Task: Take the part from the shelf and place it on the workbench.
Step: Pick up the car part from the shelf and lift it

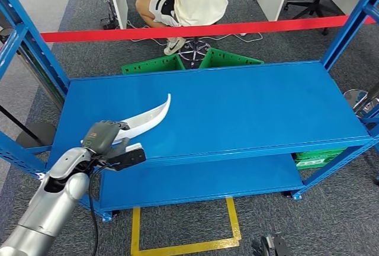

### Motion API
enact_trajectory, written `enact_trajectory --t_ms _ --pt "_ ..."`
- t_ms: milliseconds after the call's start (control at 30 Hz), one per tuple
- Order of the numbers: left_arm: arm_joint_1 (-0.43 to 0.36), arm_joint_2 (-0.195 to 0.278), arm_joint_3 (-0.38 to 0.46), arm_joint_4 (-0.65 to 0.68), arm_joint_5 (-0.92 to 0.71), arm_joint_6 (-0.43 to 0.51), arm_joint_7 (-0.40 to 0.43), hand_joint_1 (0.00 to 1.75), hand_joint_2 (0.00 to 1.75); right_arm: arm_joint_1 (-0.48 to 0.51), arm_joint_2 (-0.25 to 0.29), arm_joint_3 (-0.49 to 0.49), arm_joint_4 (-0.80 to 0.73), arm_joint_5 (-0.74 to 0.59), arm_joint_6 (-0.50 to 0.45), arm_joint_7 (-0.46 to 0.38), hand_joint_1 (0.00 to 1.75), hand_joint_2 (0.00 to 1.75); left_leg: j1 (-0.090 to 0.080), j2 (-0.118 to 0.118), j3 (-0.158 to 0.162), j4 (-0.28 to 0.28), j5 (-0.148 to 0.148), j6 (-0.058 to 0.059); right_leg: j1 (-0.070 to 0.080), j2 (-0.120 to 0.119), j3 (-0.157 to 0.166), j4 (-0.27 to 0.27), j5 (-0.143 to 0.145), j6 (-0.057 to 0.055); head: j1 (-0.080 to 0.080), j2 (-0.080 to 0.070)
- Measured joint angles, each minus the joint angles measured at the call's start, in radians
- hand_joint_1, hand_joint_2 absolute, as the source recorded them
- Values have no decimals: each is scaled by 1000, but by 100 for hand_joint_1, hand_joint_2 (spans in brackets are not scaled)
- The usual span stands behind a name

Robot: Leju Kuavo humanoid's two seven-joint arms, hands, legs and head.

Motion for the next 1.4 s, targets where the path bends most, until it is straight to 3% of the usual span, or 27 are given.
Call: enact_trajectory --t_ms 267,433,500,567,600,633,667,700,767,833,933,1000,1067,1100,1133,1167,1200,1267,1300,1333,1400 --pt "85 -9 16 -149 -12 49 -9 175 175 14 0 -20 -18 -15 6 -39 0 0 -8 0 0 1 -4 7 -7 0 0 -1 -2 6 0 0" --pt "153 -14 18 -278 -28 98 -25 175 175 26 -3 -39 -56 -23 9 -70 0 0 -8 2 6 -12 5 26 -12 -2 -4 5 -11 23 1 0" --pt "177 -18 18 -320 -33 117 -30 175 175 30 -6 -48 -72 -25 8 -76 0 0 -3 6 11 -21 10 32 -13 -12 -39 83 -60 28 6 0" --pt "199 -19 18 -348 -38 126 -33 175 175 33 -6 -55 -83 -26 8 -77 0 0 -2 8 11 -21 10 33 -16 -21 -98 219 -121 34 10 0" --pt "208 -19 18 -358 -39 128 -34 175 175 35 -6 -59 -87 -26 7 -77 0 0 -2 9 11 -21 10 33 -19 -22 -120 268 -133 36 10 0" --pt "216 -19 18 -365 -40 129 -35 175 175 38 -6 -63 -92 -25 6 -77 0 0 -1 9 11 -21 10 32 -20 -23 -125 280 -127 39 10 0" --pt "223 -20 19 -373 -41 133 -37 175 175 41 -6 -68 -98 -23 2 -77 0 0 0 9 11 -20 10 30 -23 -24 -110 250 -101 41 10 0" --pt "230 -21 19 -381 -43 138 -39 175 175 43 -6 -72 -106 -21 -4 -77 0 0 3 9 11 -18 10 26 -25 -26 -77 187 -65 43 10 0" --pt "245 -22 22 -403 -49 151 -43 175 175 43 -5 -80 -121 -13 -21 -77 0 0 4 8 8 -14 10 12 -26 -26 -5 60 -23 43 11 0" --pt "263 -22 24 -429 -58 166 -44 175 175 44 -3 -90 -139 -5 -42 -76 0 0 1 8 5 -10 14 -4 -24 -22 18 17 -20 32 12 0" --pt "292 -23 24 -464 -67 181 -44 175 175 50 -2 -106 -162 -3 -48 -74 0 0 4 7 -3 -3 11 -21 -24 -19 3 19 -11 5 10 0" --pt "310 -24 24 -481 -70 189 -44 175 175 53 -2 -119 -177 -9 -29 -75 0 0 5 6 -29 59 -47 -30 -25 -19 -10 18 1 -13 6 0" --pt "326 -24 24 -493 -71 199 -44 175 175 57 -2 -133 -188 -14 -7 -79 0 0 5 6 -75 187 -132 -34 -22 -19 -27 18 13 -21 1 0" --pt "333 -25 24 -497 -71 202 -45 175 175 60 -2 -138 -192 -15 2 -80 0 0 5 6 -91 242 -158 -34 -20 -19 -36 18 19 -22 0 0" --pt "340 -26 24 -500 -70 204 -45 175 175 63 -2 -144 -196 -15 8 -82 0 0 4 6 -93 268 -165 -32 -18 -19 -45 18 26 -22 0 0" --pt "345 -26 24 -503 -70 205 -45 175 175 65 -2 -148 -198 -15 11 -82 0 0 3 6 -75 254 -153 -29 -17 -19 -54 19 33 -22 0 0" --pt "349 -27 24 -506 -70 205 -45 175 175 67 -2 -152 -201 -15 12 -82 0 0 2 5 -38 205 -128 -24 -16 -19 -62 19 40 -21 0 0" --pt "352 -28 24 -515 -70 206 -45 175 175 67 -2 -158 -207 -15 12 -83 0 0 -2 4 55 65 -90 -15 -14 -17 -76 19 55 -15 -1 0" --pt "353 -29 23 -519 -70 206 -45 175 175 68 -2 -160 -210 -15 13 -84 0 0 -5 3 84 15 -81 -11 -13 -17 -79 18 63 -10 0 0" --pt "353 -30 23 -522 -69 207 -45 175 175 68 -2 -163 -212 -15 14 -84 0 0 -7 3 98 -12 -80 -8 -13 -16 -82 16 70 -5 -1 0" --pt "357 -34 23 -525 -66 211 -46 175 175 70 -2 -170 -214 -10 19 -87 0 0 -10 2 91 -21 -69 2 -15 -16 -83 8 87 9 -2 0"
